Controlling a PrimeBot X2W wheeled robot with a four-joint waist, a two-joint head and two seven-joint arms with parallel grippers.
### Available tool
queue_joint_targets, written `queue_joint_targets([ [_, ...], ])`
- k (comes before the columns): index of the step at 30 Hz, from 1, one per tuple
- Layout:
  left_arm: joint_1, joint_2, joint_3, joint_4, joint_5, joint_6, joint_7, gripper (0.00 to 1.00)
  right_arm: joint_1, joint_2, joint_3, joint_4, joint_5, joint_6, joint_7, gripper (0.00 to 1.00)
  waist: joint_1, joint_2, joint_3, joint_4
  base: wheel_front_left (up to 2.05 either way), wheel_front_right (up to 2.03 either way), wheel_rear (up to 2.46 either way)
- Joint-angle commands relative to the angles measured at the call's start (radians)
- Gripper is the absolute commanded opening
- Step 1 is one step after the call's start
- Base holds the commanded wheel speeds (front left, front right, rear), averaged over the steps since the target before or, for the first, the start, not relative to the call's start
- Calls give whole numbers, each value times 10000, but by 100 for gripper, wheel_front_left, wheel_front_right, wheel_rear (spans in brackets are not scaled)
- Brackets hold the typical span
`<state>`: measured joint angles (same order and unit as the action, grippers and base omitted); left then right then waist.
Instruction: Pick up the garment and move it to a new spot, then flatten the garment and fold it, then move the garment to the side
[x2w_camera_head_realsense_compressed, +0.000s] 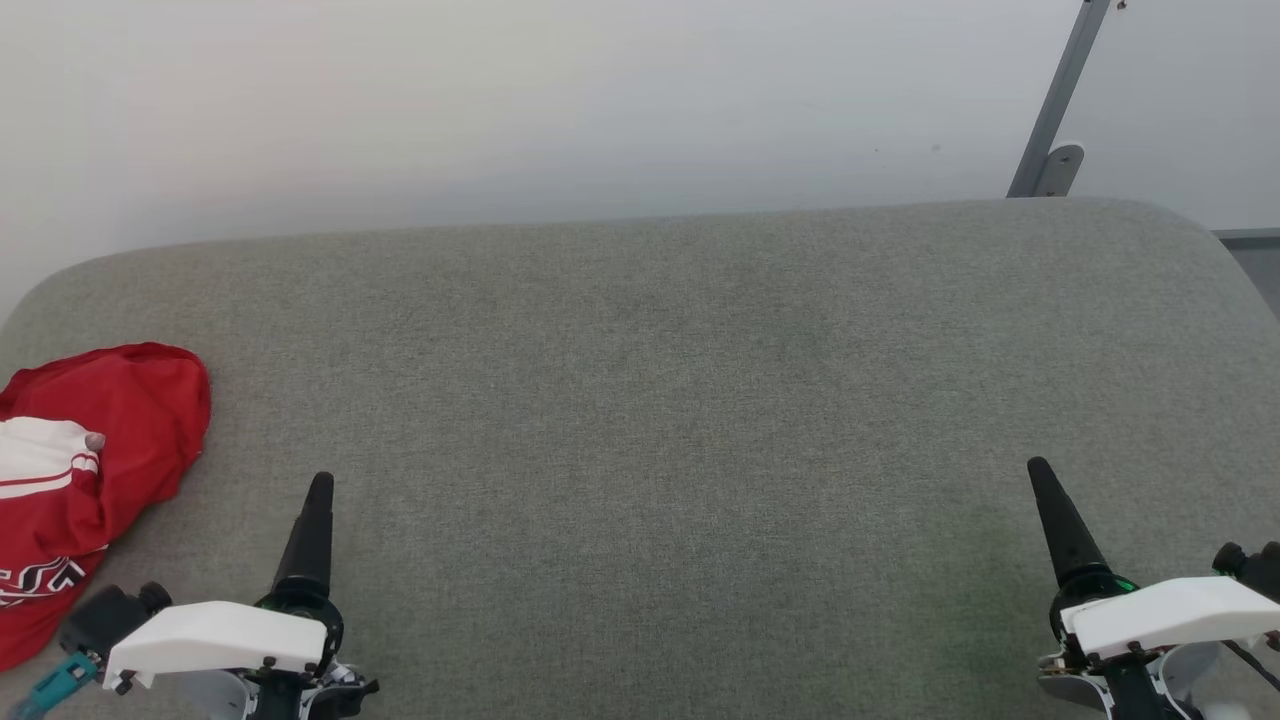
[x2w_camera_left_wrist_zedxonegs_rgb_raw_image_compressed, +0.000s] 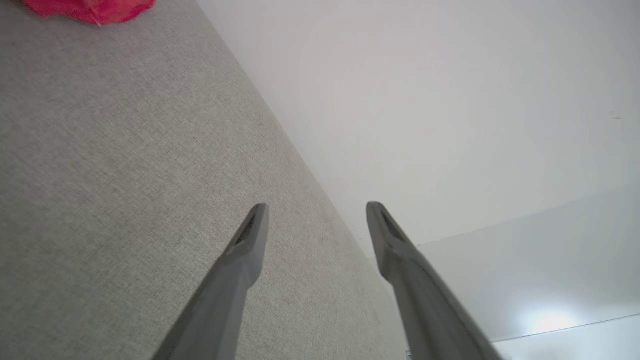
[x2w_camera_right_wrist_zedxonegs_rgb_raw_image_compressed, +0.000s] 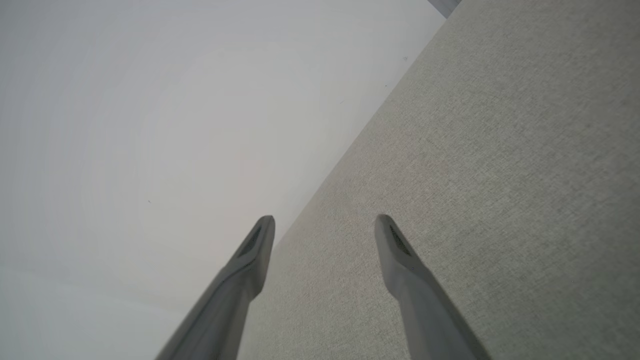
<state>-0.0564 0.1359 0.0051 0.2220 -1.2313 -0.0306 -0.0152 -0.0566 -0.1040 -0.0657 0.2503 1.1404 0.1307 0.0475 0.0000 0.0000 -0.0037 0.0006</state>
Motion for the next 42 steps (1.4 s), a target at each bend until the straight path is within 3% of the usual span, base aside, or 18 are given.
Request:
queue_joint_targets([
  [1,-185,153,-12,-198,278,26,-98,100,-209,-101,20,-146,-255,0,-72,100,0,0,-2,0,0,0,0],
  [20,78,229,75,-55,2447,-578,-759,100,-217,-351,159,-292,-2414,0,-568,100,0,0,-68,-15,0,0,0],
  [42,124,591,-269,61,4354,-894,-1395,100,-43,-525,328,-651,-4625,0,-969,100,0,0,-138,-42,0,0,0],
])
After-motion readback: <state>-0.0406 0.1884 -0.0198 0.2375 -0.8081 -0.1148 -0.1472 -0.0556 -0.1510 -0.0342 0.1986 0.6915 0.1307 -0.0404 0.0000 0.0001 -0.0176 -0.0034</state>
